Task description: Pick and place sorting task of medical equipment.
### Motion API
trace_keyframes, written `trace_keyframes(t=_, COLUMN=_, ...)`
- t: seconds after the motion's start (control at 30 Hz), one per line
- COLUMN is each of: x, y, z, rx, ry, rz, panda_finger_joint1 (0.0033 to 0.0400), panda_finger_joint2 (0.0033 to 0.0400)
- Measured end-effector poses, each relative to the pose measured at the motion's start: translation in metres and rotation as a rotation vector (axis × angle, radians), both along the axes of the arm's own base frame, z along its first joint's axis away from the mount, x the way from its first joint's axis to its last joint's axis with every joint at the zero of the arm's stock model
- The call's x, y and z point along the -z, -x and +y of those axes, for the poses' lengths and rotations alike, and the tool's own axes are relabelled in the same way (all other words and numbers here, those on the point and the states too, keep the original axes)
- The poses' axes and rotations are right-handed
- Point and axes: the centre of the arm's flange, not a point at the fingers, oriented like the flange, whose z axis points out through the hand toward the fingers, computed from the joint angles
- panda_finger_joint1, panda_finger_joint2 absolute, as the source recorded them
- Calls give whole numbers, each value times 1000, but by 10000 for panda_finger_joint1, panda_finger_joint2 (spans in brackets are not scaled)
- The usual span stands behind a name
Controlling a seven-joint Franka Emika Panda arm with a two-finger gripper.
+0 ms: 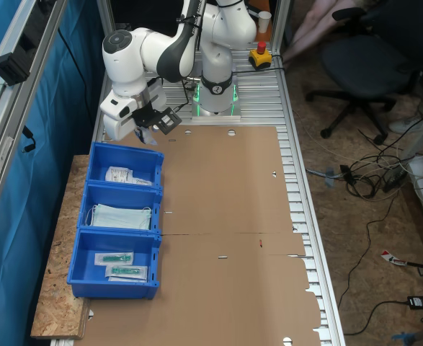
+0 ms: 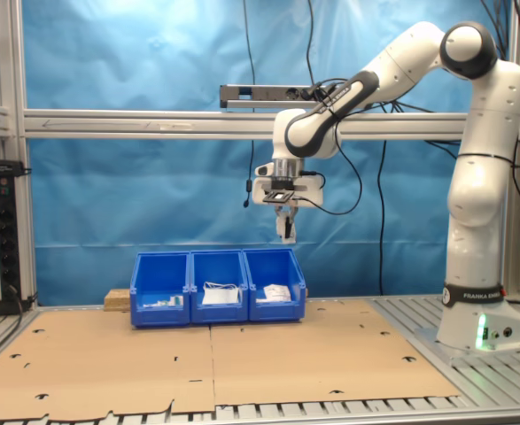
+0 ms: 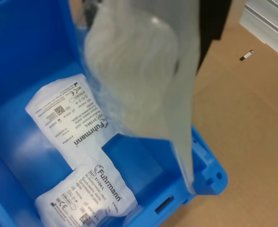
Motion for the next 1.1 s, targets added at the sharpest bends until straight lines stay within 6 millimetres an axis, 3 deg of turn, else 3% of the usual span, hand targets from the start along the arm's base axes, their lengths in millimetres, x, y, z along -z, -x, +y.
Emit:
trace_keyframes(t=0.7, x=0, y=-10, z=0, rx=-11, ry=7, rz=-3, panda_finger_joint1=61, panda_finger_joint2=61)
trace_keyframes(t=1.1, x=12, y=-16, z=-1, rx=-15, ry=-3, rz=18, panda_finger_joint1=61, panda_finger_joint2=61)
